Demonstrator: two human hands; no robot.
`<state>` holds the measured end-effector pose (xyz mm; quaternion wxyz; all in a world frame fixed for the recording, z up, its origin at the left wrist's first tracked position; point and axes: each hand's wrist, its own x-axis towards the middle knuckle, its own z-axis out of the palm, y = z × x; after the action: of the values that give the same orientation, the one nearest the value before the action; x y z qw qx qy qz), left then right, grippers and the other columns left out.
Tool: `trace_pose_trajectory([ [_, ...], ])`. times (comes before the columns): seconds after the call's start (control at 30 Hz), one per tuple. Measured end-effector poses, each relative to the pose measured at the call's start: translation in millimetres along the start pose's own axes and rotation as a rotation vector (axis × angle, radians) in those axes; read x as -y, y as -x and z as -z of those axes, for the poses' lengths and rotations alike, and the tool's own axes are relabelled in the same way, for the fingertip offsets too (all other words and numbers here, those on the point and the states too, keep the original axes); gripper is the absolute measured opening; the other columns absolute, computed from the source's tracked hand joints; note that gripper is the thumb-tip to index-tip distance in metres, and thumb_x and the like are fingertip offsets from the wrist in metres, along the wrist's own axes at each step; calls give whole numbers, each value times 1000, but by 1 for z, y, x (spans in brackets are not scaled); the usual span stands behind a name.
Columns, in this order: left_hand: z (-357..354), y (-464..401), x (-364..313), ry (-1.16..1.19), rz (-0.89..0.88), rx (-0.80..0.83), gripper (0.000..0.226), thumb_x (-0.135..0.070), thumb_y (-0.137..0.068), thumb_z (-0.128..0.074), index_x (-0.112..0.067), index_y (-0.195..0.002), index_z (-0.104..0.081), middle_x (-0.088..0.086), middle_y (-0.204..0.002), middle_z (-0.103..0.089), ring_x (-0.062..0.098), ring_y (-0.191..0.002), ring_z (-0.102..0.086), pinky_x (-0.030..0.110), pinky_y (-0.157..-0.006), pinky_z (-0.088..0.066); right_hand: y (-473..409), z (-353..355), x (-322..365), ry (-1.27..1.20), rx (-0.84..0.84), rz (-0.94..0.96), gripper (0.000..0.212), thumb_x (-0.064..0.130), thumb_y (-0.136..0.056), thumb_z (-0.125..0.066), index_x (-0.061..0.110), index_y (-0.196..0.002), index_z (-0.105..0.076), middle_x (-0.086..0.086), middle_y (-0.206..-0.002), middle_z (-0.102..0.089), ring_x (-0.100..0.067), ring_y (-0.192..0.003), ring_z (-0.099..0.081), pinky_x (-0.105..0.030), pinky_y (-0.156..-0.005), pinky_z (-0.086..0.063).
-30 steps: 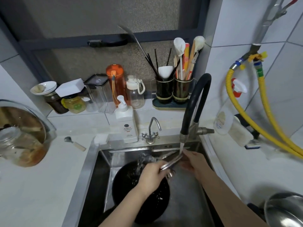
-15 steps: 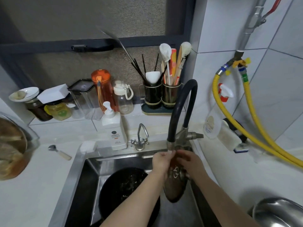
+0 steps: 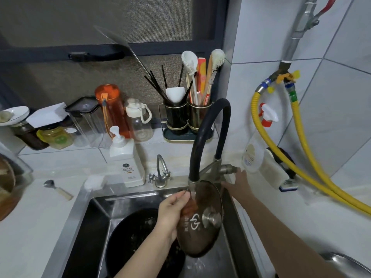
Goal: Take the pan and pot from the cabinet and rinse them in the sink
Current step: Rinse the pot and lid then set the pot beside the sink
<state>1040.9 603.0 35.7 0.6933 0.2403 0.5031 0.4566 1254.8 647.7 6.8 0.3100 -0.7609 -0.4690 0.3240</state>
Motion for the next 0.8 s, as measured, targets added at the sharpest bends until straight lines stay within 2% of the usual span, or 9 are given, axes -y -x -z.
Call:
trace_pose_trajectory([
  [0.07,8,0,-1,20,11,6,19,-7,-86,-64,5,-100,-69,24,-89,-73,26,-66,-70,31,-64,-60,-12,1,-2,9,29,-20,84,23,-85,-66,2,-147,-14,-18,-155,-11,-33,-144,-13,-41,-114,-19],
  [0.13,14,-1,-2,17,21,-15,23,-10,-86,-64,5,-103,-68,26,-92,-71,28,-68,-69,33,-65,-59,-20,1,-4,10,55,-29,83,21,-83,-68,3,-146,-18,-17,-152,-18,-32,-141,-21,-38,-111,-25],
  [0.27,21,-2,-6,48,32,-45,25,-11,-87,-63,5,-106,-66,20,-80,-72,24,-60,-69,30,-59,-59,-42,-6,-28,-60,-4,-3,71,23,-68,-76,7,-130,-46,-13,-132,-47,-31,-125,-44,-42,-105,-37],
  [0.37,22,-1,-6,60,32,-55,20,-9,-88,-62,4,-103,-65,17,-73,-72,22,-56,-69,31,-58,-59,-50,-14,-45,-57,5,30,79,33,-61,-75,10,-131,-45,-10,-132,-47,-28,-125,-45,-47,-105,-40],
  [0.5,25,-2,-5,82,45,-94,15,-9,-88,-62,1,-98,-66,18,-75,-71,22,-55,-68,31,-58,-58,13,-10,1,-157,50,61,60,10,-81,-68,11,-134,-39,-4,-130,-45,-21,-122,-44,-32,-99,-41],
  [0.57,28,-3,-4,90,61,-123,10,-9,-88,-62,-1,-91,-66,18,-73,-70,22,-53,-67,32,-58,-58,44,-19,10,-196,84,74,42,14,-91,-57,14,-131,-45,2,-121,-51,-15,-113,-49,-16,-84,-39],
  [0.6,29,-3,-5,98,74,-137,9,-9,-89,-62,-1,-88,-66,17,-70,-70,22,-51,-67,32,-57,-58,61,-26,14,-191,99,67,37,20,-94,-53,15,-130,-48,5,-118,-51,-13,-111,-50,-14,-82,-38],
  [0.67,34,-2,-5,109,107,-170,11,-8,-90,-60,1,-86,-64,15,-63,-69,22,-48,-66,34,-54,-58,95,-42,15,-172,147,53,37,31,-96,-48,20,-131,-50,11,-117,-50,-11,-115,-51,-17,-92,-35],
  [0.8,50,0,-4,133,179,-222,11,-5,-91,-57,3,-85,-62,15,-59,-69,23,-46,-67,37,-47,-58,143,-66,14,-180,192,11,46,38,-89,-58,24,-133,-51,7,-118,-58,-10,-113,-54,-26,-101,-40],
])
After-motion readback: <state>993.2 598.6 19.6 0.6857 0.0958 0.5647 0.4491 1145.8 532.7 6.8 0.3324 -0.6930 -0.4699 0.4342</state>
